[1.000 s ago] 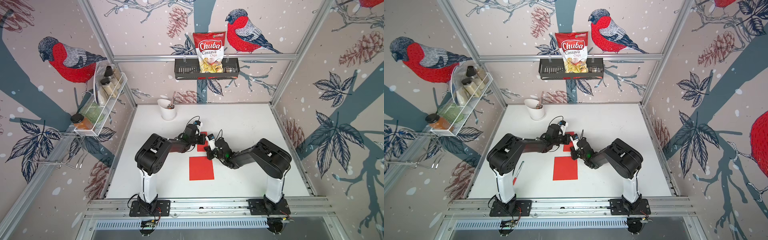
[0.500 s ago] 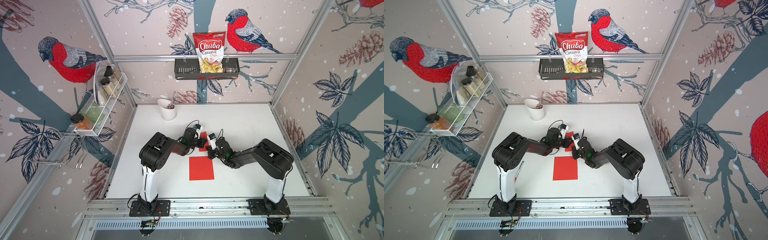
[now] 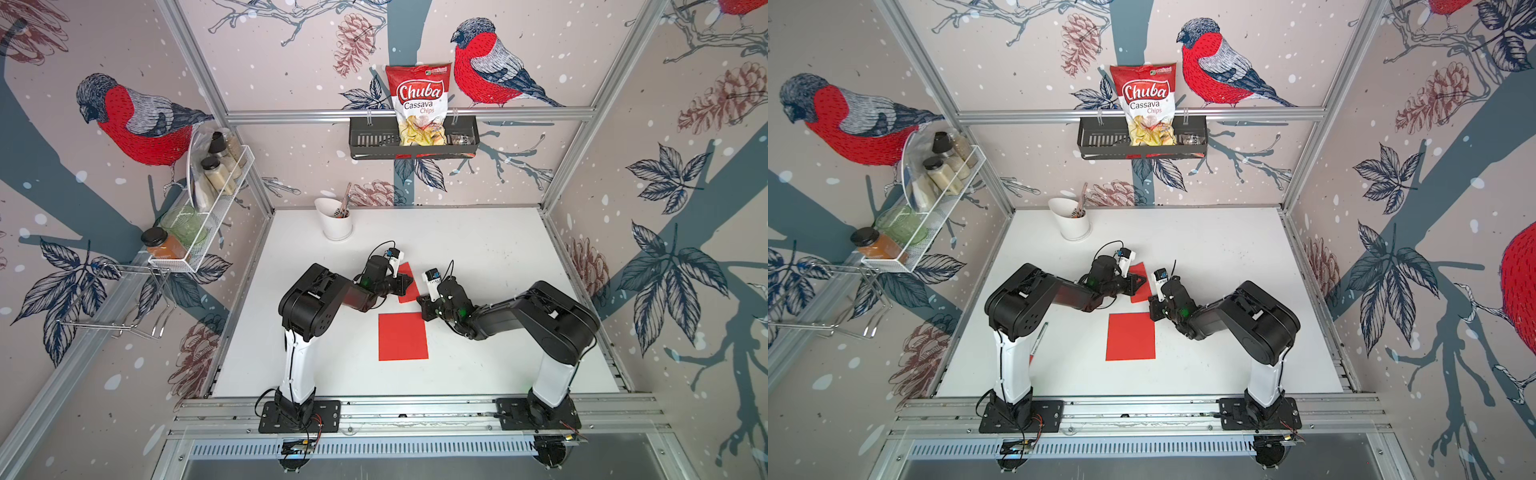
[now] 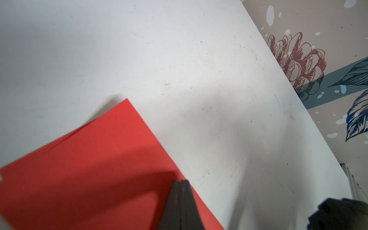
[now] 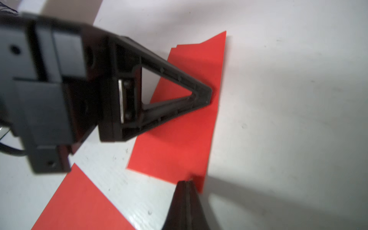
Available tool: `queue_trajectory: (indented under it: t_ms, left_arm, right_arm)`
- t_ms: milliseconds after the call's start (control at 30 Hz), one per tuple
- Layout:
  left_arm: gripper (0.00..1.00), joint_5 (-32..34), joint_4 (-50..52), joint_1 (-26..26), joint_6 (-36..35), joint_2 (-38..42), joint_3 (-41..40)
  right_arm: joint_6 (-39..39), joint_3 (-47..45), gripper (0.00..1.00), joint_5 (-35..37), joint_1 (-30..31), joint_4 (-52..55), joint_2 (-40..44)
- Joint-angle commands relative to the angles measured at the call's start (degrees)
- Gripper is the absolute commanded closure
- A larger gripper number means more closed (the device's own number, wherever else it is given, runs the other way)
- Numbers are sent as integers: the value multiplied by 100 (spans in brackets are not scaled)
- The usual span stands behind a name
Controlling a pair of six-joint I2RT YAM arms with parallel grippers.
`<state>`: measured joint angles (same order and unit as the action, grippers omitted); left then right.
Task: Fold the square paper along the opposite sides
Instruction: Smooth out the paper at the center of the board.
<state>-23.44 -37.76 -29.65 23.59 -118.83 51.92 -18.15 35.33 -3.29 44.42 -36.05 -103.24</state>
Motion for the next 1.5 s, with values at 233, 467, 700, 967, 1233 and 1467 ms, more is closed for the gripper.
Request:
queue_trajectory:
  t_ms: [233, 467, 700, 967, 1233, 1467]
  left_arm:
    - [100, 450, 1269, 56, -92, -158, -125]
    - [100, 436, 1292, 60, -92, -179, -98]
    - [100, 384, 1270, 56, -62, -236, -103]
    - [100, 347, 1238, 73, -26, -255, -107]
    - [100, 318, 1200, 100, -6, -279, -160]
    - [100, 281, 1157, 100, 57, -413, -126]
  right_arm:
    - [402, 567, 100, 0, -207, 333, 323]
    - [370, 896, 100, 74, -174, 338, -393]
    - [387, 820, 100, 406, -117, 666, -557]
    - [540, 691, 100, 962, 88, 1086, -620]
    - [320, 320, 100, 1016, 82, 1102, -489]
    - [355, 119, 100, 1180, 168, 1134, -340]
